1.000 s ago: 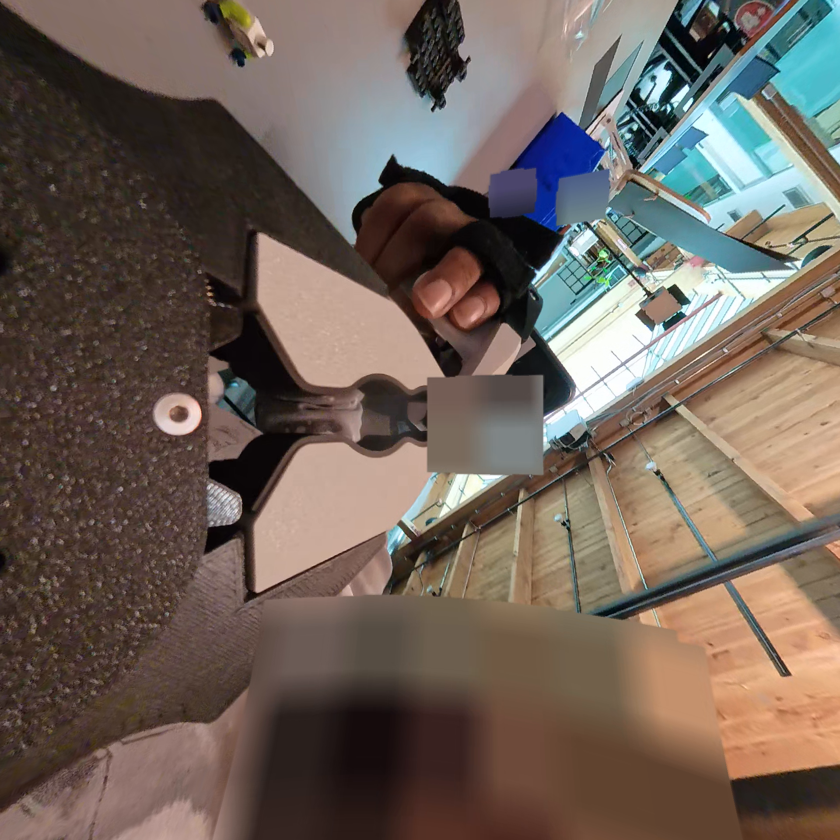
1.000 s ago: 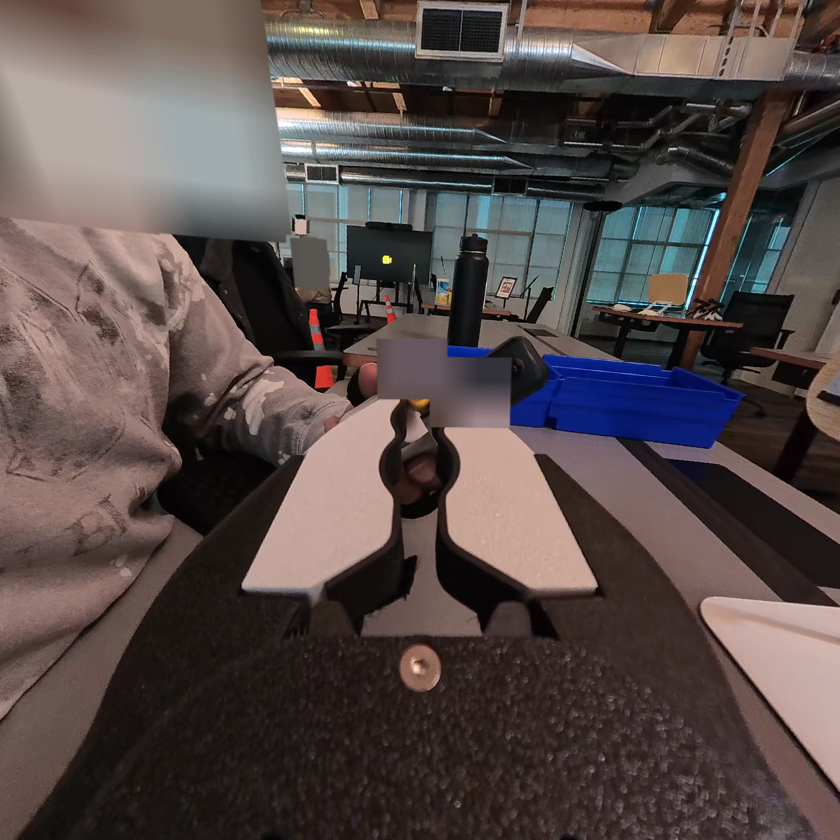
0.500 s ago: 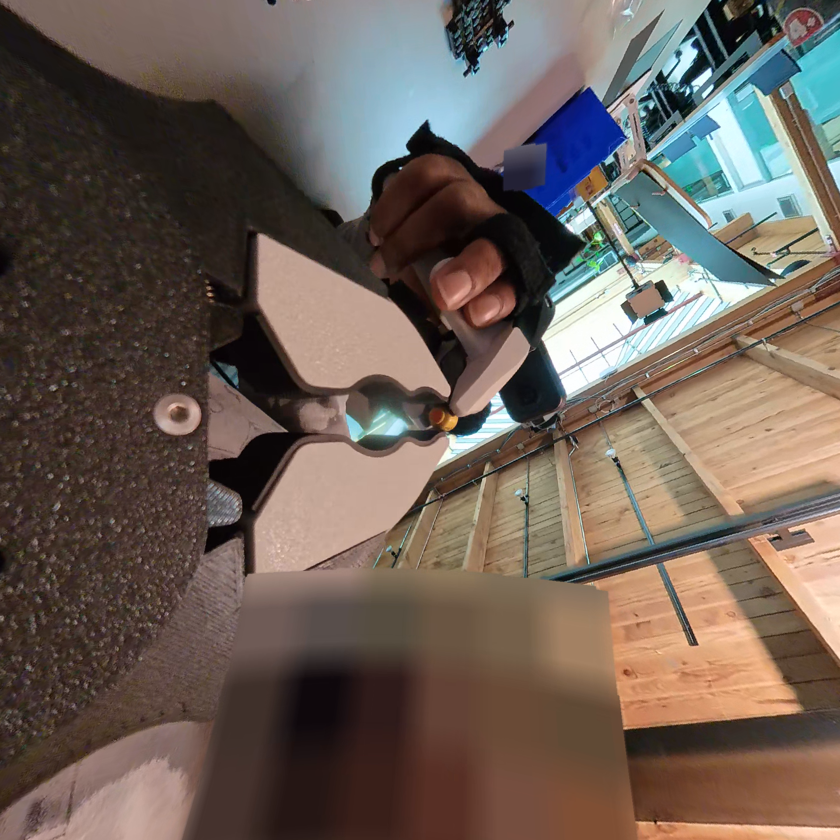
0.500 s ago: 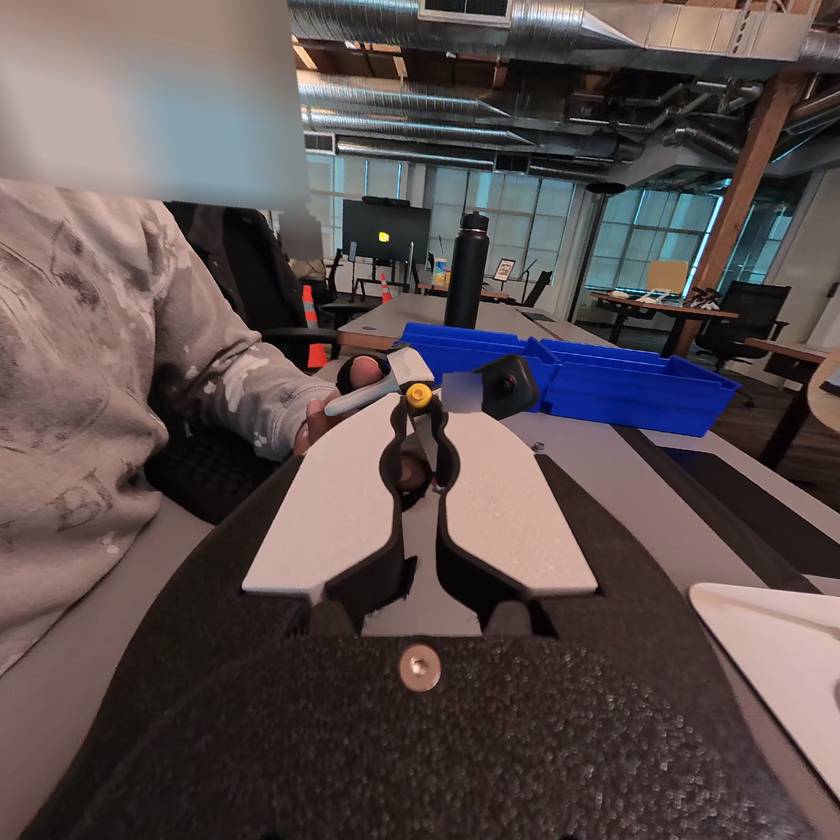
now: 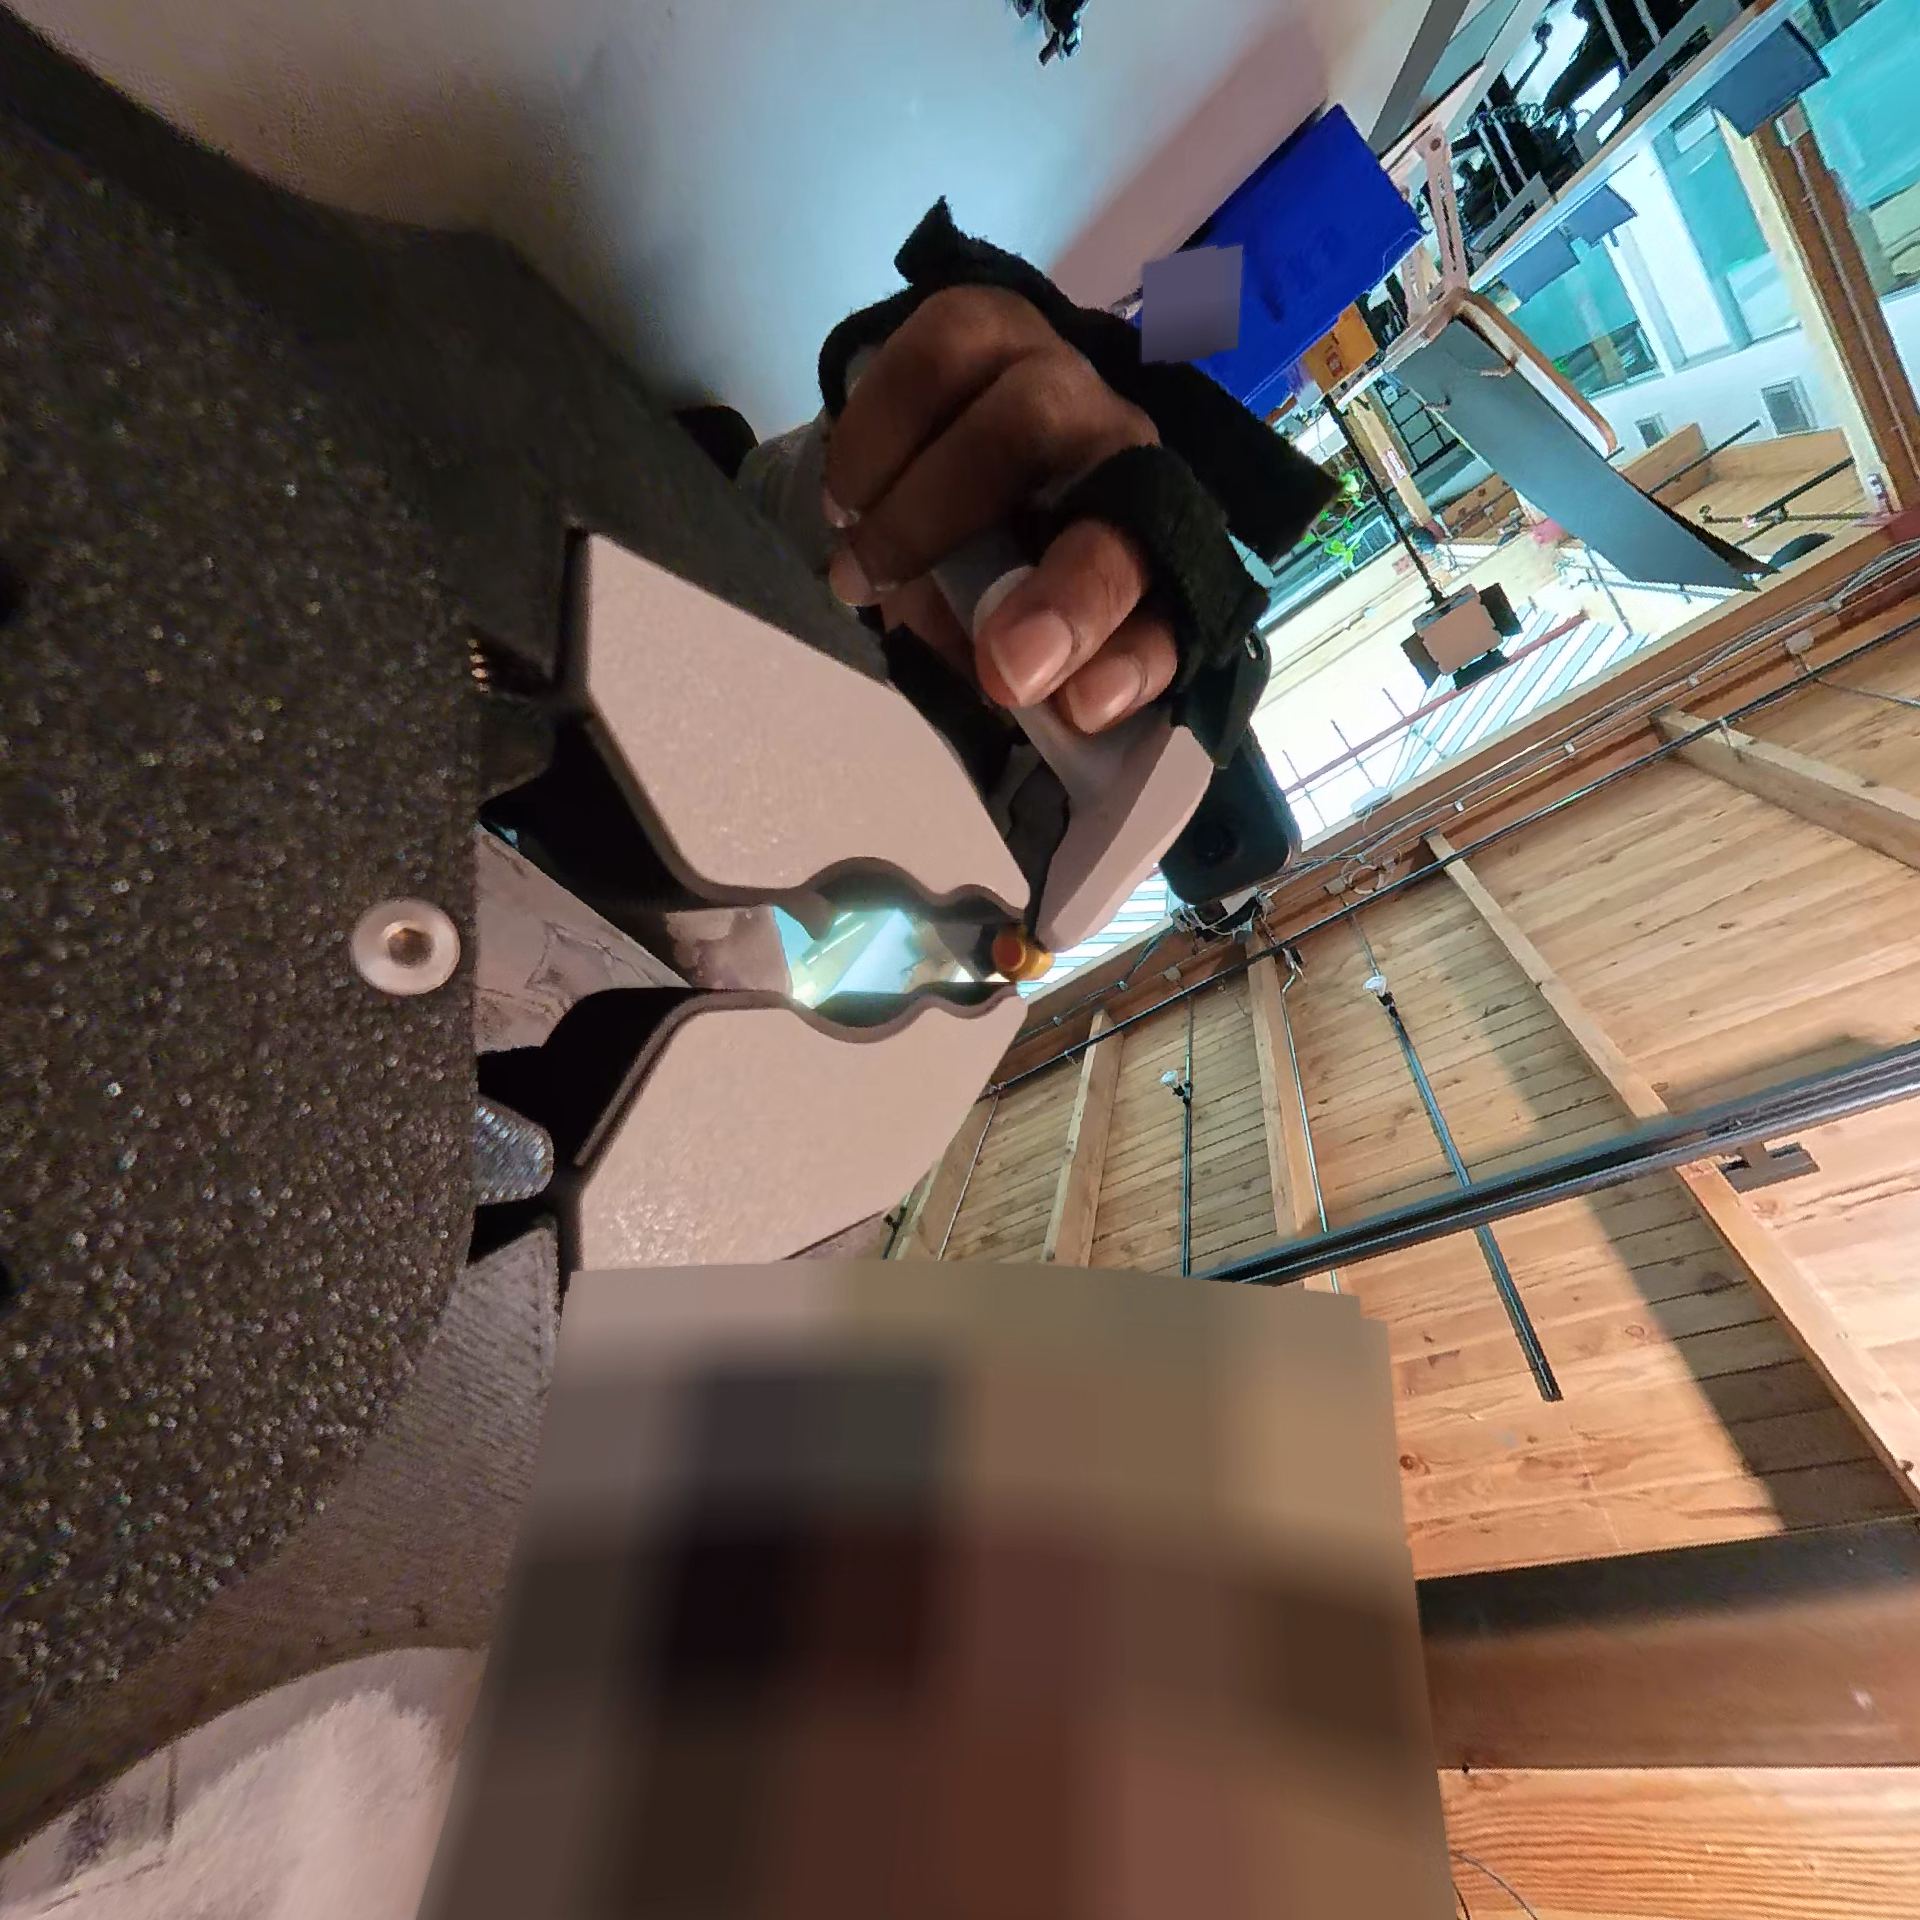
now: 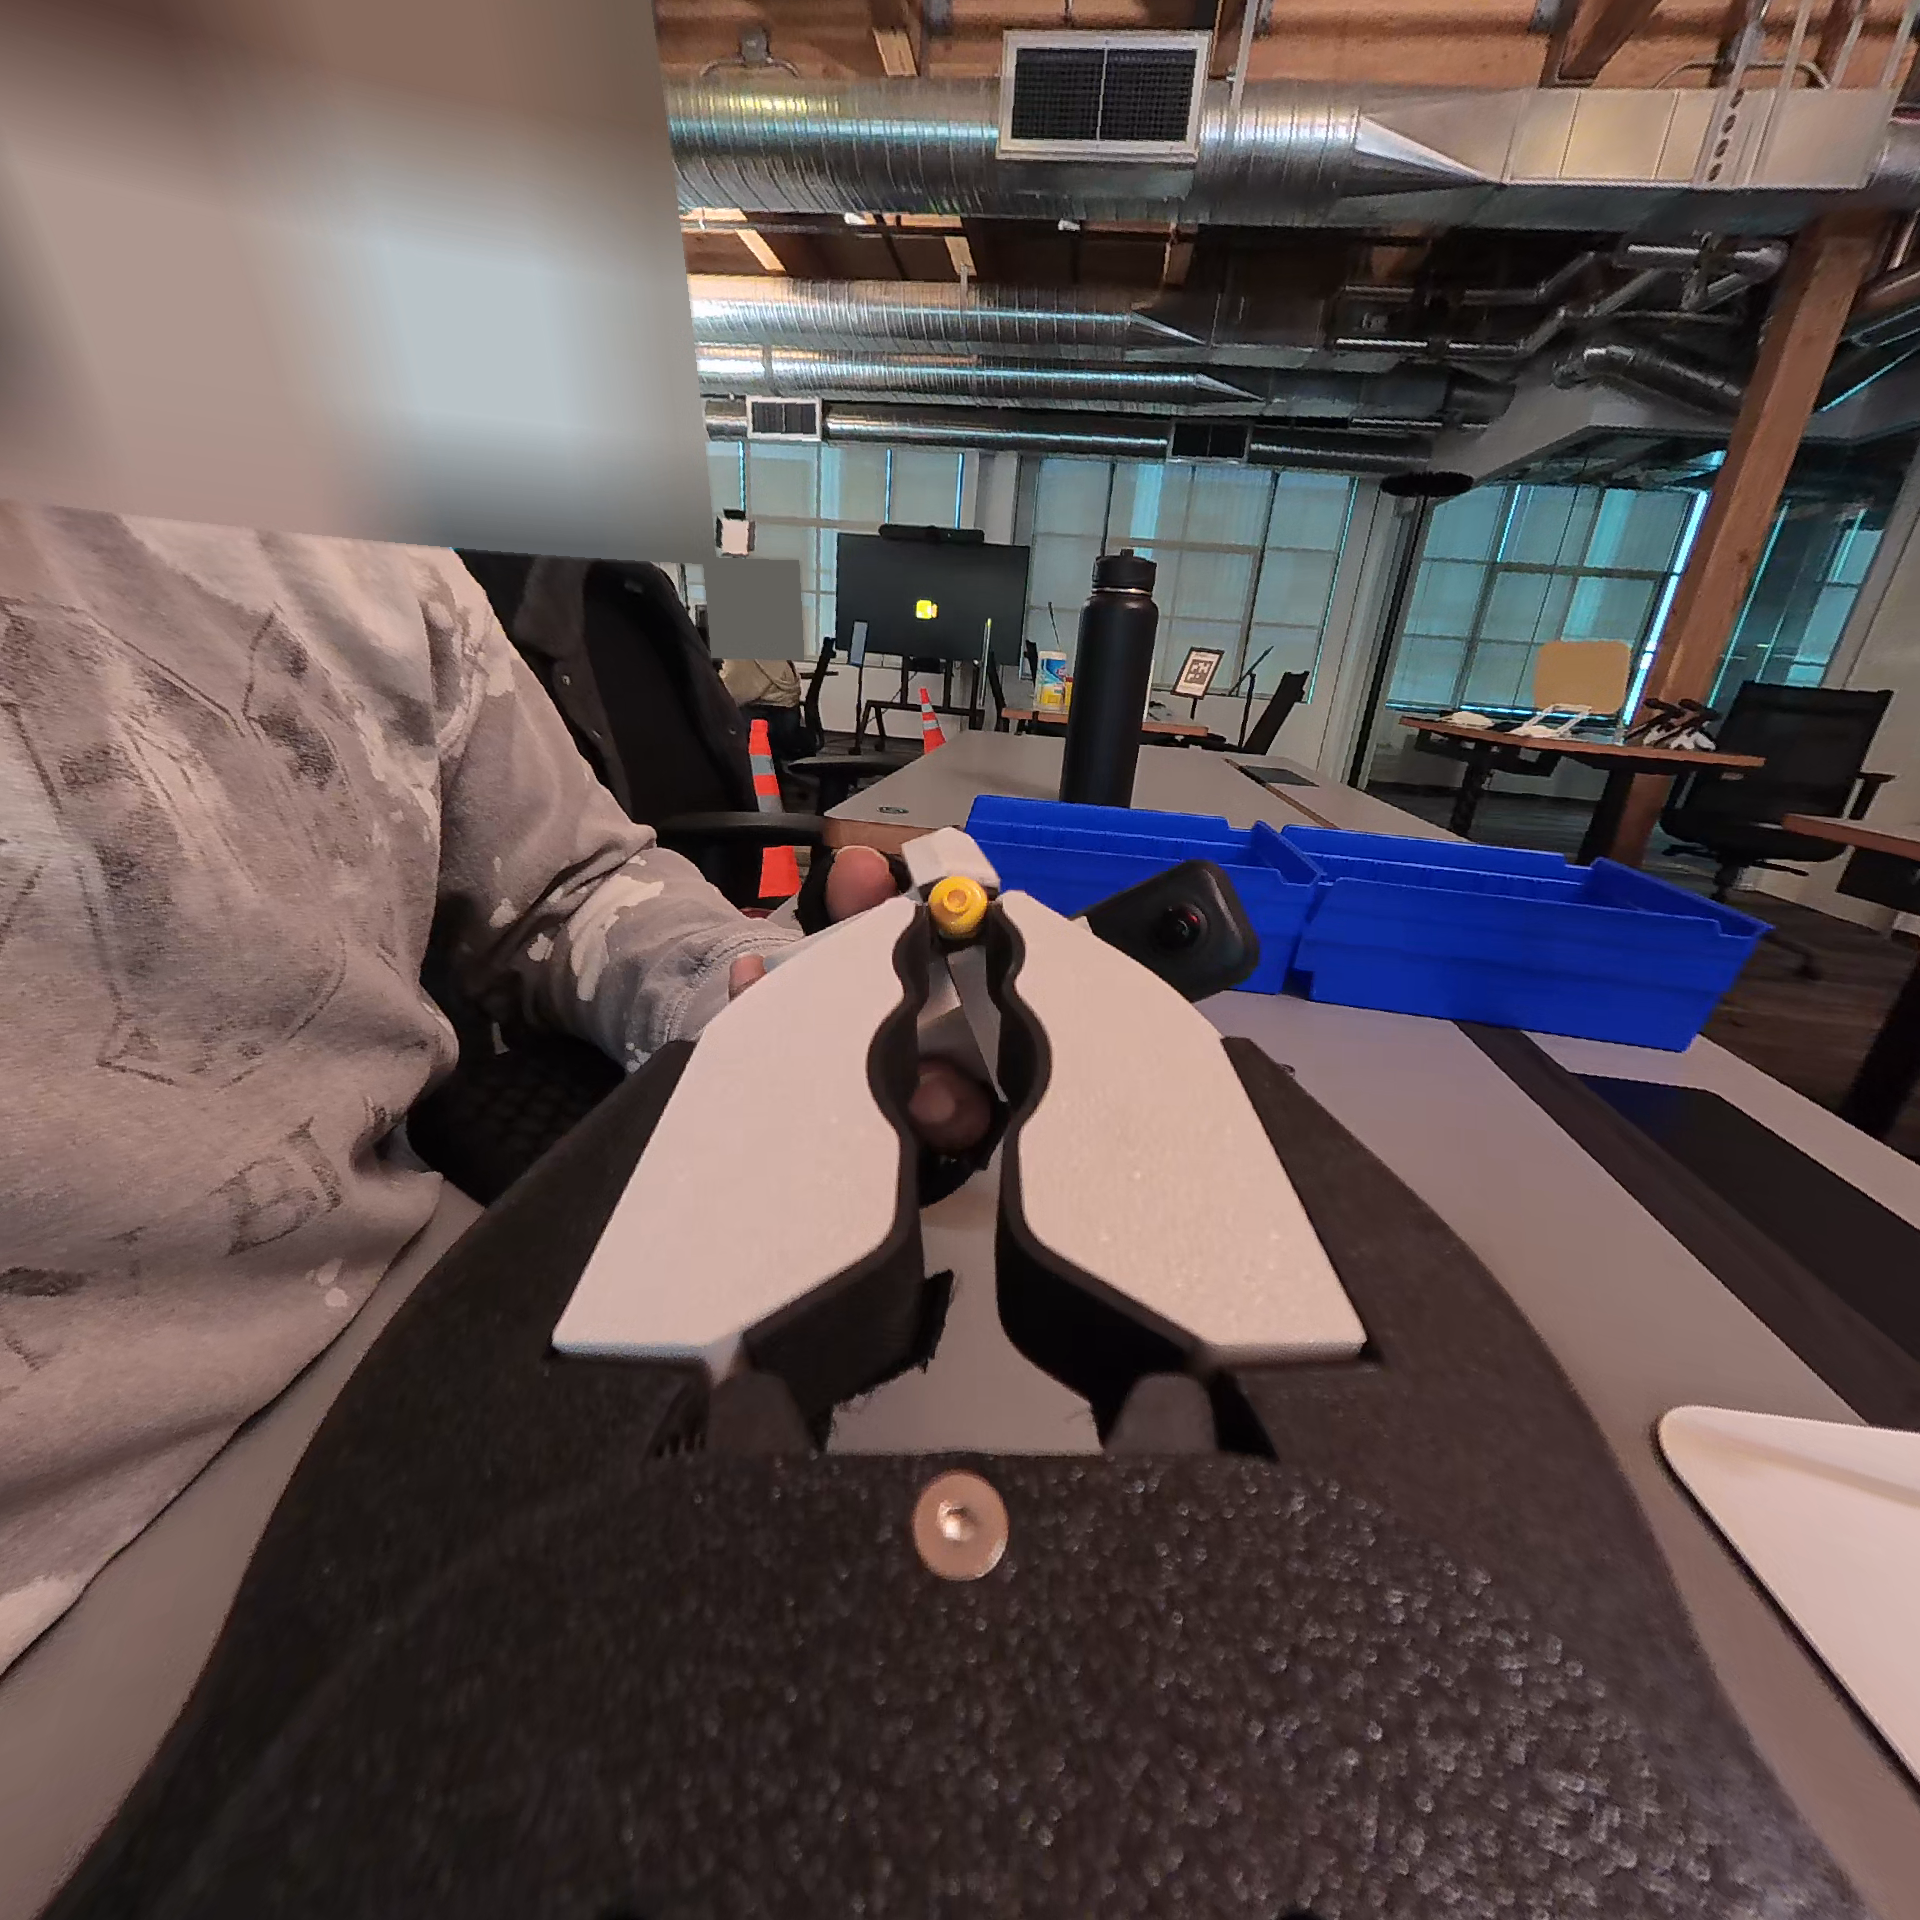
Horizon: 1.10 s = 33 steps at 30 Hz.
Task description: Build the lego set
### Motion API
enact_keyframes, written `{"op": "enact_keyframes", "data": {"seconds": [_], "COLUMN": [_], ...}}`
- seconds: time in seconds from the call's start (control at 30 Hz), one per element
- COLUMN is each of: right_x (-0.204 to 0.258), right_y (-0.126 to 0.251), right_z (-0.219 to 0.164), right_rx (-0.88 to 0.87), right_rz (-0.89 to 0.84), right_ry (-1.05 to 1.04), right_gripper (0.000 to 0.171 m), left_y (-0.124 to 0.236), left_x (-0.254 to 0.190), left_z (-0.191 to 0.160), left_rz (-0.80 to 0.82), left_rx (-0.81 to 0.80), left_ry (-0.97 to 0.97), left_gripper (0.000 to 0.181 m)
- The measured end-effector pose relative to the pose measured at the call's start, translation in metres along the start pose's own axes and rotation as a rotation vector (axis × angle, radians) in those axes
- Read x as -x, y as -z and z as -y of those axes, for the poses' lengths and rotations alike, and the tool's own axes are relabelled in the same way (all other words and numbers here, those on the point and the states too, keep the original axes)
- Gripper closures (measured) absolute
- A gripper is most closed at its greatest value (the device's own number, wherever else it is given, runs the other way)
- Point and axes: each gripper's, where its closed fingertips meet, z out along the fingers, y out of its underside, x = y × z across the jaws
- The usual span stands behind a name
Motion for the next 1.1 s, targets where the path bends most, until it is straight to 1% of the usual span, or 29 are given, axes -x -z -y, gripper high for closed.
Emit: {"op": "enact_keyframes", "data": {"seconds": [0.47,0.57,0.63,0.7,0.8,0.93,1.0,1.1], "right_x": [-0.001,-0.003,-0.013,-0.031,-0.059,-0.088,-0.097,-0.103], "right_y": [-0.005,-0.006,-0.005,0.006,0.030,0.062,0.076,0.089], "right_z": [-0.002,-0.006,-0.004,0.000,-0.012,-0.047,-0.067,-0.093], "right_rx": [0.033,0.066,0.067,0.060,0.183,0.429,0.559,0.735], "right_rz": [-0.014,-0.038,-0.074,-0.143,-0.278,-0.433,-0.457,-0.404], "right_ry": [0.043,0.035,-0.030,-0.109,-0.140,-0.154,-0.161,-0.195], "right_gripper": [0.161,0.161,0.161,0.158,0.154,0.153,0.153,0.153], "left_y": [0.002,0.005,0.011,0.023,0.040,0.055,0.057,0.057], "left_x": [0.001,0.006,0.010,0.015,0.019,0.031,0.036,0.042], "left_z": [0.000,0.003,0.011,0.022,0.032,0.037,0.037,0.034], "left_rz": [-0.022,0.024,0.069,0.145,0.223,0.268,0.280,0.312], "left_rx": [-0.049,-0.070,-0.093,-0.124,-0.151,-0.196,-0.196,-0.170], "left_ry": [0.072,0.010,-0.050,-0.132,-0.218,-0.205,-0.204,-0.230], "left_gripper": [0.171,0.171,0.172,0.172,0.172,0.172,0.172,0.172]}}
